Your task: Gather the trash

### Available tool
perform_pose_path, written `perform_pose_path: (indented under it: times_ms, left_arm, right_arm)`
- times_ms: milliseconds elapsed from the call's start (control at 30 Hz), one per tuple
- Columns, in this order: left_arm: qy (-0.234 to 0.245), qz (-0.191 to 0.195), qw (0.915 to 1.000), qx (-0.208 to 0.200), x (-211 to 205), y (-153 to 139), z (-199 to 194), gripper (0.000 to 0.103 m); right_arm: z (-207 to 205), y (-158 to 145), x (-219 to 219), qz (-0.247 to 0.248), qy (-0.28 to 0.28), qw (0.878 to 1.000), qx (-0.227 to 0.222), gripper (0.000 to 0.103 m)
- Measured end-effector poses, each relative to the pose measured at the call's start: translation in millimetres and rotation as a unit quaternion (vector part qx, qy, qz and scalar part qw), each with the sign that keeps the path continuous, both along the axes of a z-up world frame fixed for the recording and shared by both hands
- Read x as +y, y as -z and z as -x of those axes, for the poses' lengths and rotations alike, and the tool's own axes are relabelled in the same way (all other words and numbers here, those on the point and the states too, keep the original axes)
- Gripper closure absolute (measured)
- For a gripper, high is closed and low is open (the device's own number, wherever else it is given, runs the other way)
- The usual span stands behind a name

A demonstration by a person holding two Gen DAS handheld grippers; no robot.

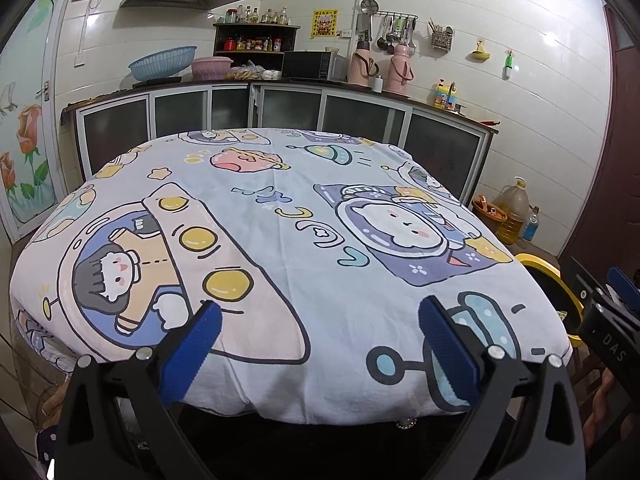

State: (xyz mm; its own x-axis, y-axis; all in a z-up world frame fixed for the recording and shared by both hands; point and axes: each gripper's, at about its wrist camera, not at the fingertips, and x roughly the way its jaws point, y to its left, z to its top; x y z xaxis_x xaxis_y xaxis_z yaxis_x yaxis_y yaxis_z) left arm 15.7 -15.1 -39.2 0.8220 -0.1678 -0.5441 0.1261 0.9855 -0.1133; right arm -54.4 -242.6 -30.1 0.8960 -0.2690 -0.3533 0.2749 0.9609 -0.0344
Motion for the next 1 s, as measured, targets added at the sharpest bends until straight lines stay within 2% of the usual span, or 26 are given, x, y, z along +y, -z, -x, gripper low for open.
perform_pose_path:
  times_ms: [1000]
  left_arm:
    - [0.001,0.001,1.0000,0.004,-1.1,1.4,-1.0,0.008]
  right_arm:
    - [-0.4,1.3,-0.2,-0.004,-0.001,1.000,0.005,0.008]
